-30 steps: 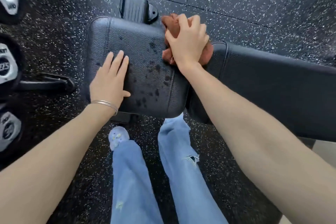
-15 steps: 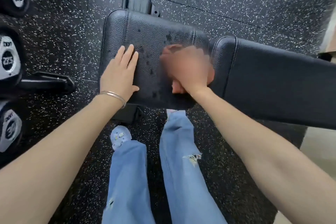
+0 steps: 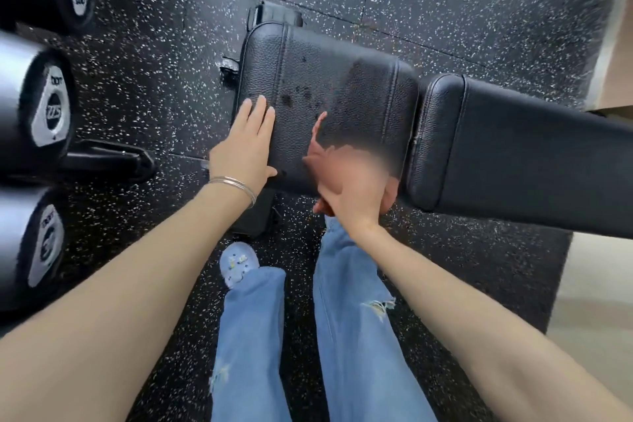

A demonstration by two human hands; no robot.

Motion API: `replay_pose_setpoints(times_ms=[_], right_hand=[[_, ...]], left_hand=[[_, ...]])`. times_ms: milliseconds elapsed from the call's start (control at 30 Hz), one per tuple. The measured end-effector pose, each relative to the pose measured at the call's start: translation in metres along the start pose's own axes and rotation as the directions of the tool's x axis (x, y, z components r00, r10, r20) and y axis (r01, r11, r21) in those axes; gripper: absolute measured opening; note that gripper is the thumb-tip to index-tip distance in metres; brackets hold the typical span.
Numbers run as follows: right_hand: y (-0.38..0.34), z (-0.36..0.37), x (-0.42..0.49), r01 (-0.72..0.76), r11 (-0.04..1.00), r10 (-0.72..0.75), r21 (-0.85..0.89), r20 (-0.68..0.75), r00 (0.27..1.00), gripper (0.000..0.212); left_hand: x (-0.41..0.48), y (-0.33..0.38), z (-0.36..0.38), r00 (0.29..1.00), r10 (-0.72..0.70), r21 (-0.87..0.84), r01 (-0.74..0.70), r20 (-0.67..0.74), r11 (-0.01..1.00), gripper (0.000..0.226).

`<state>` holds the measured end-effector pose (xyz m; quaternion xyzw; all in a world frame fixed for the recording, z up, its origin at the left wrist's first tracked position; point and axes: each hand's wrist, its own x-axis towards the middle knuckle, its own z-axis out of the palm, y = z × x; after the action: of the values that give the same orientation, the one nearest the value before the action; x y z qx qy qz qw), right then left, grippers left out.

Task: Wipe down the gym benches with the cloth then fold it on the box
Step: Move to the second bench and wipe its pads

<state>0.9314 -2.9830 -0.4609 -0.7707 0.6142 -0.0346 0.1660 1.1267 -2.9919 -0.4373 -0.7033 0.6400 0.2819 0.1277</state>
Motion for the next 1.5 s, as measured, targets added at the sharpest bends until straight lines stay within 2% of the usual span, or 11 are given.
replay_pose_setpoints(times_ms=[100,233,333,433,533,800,900,1000,1167,1333,1500], right_hand=[[-0.004,-0.002,0.034,0.012,0.999,-0.012,-0.030,-0.022,1.000,0.033],[-0.022,-0.007,0.127,-0.290,0.956,0.292,0.038,-0.164,0.942,0.035],[-0.030,-0.012,0.186,-0.365,0.930,0.368,0.050,-0.156,0.917,0.035],[-0.028,-0.016,0.202,-0.274,0.962,0.272,-0.011,-0.096,0.958,0.038],[-0.016,-0.019,0.163,-0.021,0.999,0.018,-0.043,-0.057,0.998,0.038],[0.016,-0.027,0.122,0.352,0.935,-0.355,0.043,0.123,0.927,0.037],[0.024,-0.037,0.159,0.061,0.994,-0.065,0.092,0.049,0.997,0.032],[0.022,-0.041,0.188,-0.269,0.954,0.276,0.135,-0.035,0.960,0.027],[-0.003,-0.032,0.200,-0.316,0.948,0.318,0.034,-0.057,0.946,0.034],[-0.077,-0.008,0.226,-0.015,1.000,0.014,0.019,0.052,0.999,0.040],[-0.130,0.008,0.238,0.272,0.962,-0.259,-0.040,0.191,0.947,0.041]], left_hand=[[-0.001,-0.001,0.002,0.999,0.021,0.016,-0.020,-0.026,1.000,0.100],[0.002,-0.004,0.005,0.998,0.034,0.021,-0.033,-0.051,0.999,0.100],[0.005,-0.003,0.004,0.998,0.054,0.002,-0.054,-0.038,0.999,0.098],[0.010,-0.005,0.000,0.996,0.047,-0.064,-0.052,-0.072,0.997,0.096],[0.015,-0.001,-0.004,0.995,-0.030,-0.100,0.020,-0.098,0.995,0.102],[0.022,0.012,-0.009,0.980,-0.191,-0.128,0.183,-0.050,0.975,0.108],[0.023,0.014,-0.009,0.978,-0.208,-0.083,0.205,-0.031,0.975,0.108],[0.024,0.018,-0.006,0.974,-0.222,-0.042,0.220,-0.041,0.975,0.106],[0.020,0.023,-0.004,0.960,-0.252,0.040,0.258,-0.123,0.965,0.104],[0.018,0.016,0.000,0.962,-0.253,-0.105,0.242,-0.106,0.965,0.102],[0.015,0.014,-0.001,0.947,-0.320,-0.300,0.295,-0.035,0.907,0.104]])
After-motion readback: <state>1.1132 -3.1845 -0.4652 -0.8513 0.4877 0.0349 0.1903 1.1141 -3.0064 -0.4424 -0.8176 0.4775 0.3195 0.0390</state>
